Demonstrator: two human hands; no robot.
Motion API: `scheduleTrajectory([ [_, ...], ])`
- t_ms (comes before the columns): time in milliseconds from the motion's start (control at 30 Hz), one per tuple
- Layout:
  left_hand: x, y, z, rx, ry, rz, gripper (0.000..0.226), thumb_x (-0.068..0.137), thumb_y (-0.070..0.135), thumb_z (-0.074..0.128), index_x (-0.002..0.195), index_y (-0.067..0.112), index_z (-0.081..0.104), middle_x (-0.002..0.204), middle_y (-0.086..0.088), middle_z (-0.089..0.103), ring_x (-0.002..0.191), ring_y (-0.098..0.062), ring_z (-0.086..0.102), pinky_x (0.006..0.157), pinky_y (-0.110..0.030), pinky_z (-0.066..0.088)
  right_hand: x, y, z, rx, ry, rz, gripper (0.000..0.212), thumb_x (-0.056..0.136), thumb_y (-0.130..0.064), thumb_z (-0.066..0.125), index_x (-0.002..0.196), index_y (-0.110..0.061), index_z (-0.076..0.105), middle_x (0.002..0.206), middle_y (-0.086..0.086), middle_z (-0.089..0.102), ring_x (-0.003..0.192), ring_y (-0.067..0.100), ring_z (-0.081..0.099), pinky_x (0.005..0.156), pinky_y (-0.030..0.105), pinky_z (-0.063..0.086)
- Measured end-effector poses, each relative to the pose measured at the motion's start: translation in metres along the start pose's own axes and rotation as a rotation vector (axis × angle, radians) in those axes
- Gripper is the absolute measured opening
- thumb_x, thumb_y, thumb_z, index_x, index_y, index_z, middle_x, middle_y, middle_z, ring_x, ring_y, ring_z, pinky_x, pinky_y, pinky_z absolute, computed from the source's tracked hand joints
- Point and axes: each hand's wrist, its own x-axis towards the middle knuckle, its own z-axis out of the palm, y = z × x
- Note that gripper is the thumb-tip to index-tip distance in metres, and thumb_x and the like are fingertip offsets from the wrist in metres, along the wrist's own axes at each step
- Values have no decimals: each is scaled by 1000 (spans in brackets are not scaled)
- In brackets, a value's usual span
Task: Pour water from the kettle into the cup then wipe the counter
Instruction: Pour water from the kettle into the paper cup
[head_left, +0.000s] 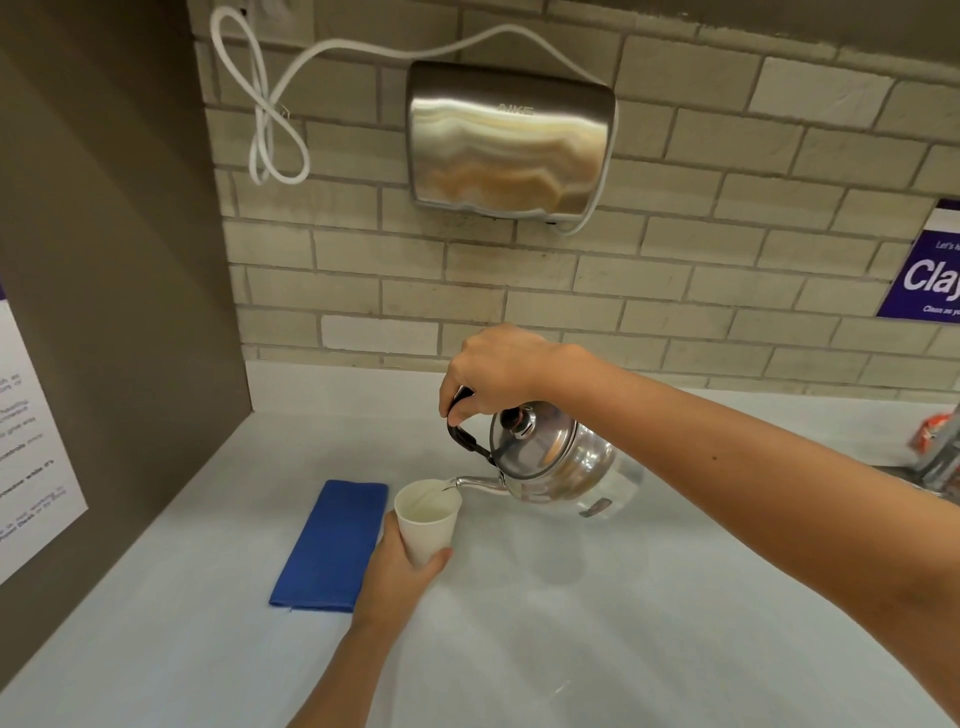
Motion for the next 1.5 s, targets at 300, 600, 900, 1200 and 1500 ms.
scheduleTrajectory([
  [300, -1, 1, -1, -5, -2, -4, 79, 70, 34, 77, 133, 16, 33, 123, -8, 56, 108, -25, 56, 89, -41, 52, 0, 0, -1, -17, -4, -4, 23, 85, -45, 57, 104, -35, 66, 91, -7, 71, 69, 9, 45, 48, 22, 30],
  [600, -1, 1, -1, -14, -5, -6, 78, 69, 34, 78, 131, 17, 34, 120, -7, 57, 106, -26, 57, 87, -42, 53, 1, 0, -1, -25, -4, -8, 23, 85, -46, 57, 104, -36, 66, 92, -8, 71, 71, 8, 46, 50, 24, 31],
  [900, 0, 0, -1, -26, -10, 1, 77, 69, 33, 79, 130, 18, 34, 119, -6, 57, 103, -22, 55, 84, -37, 52, 1, -1, -3, -10, -9, 1, 23, 86, -45, 57, 105, -35, 66, 93, -7, 71, 71, 9, 46, 56, 26, 35],
  [1200, 0, -1, 0, -20, 2, 10, 76, 69, 33, 79, 129, 17, 36, 119, -7, 58, 104, -23, 57, 84, -36, 52, 2, -2, -2, -16, -8, -1, 23, 85, -45, 57, 105, -35, 66, 89, -7, 71, 68, 9, 46, 49, 23, 31],
  [1500, 0, 0, -1, -14, -6, 6, 82, 68, 35, 79, 133, 17, 32, 124, -7, 56, 109, -25, 55, 90, -41, 52, 3, -2, -4, -16, -10, 3, 22, 85, -45, 58, 103, -35, 67, 91, -8, 71, 70, 8, 45, 48, 23, 30],
])
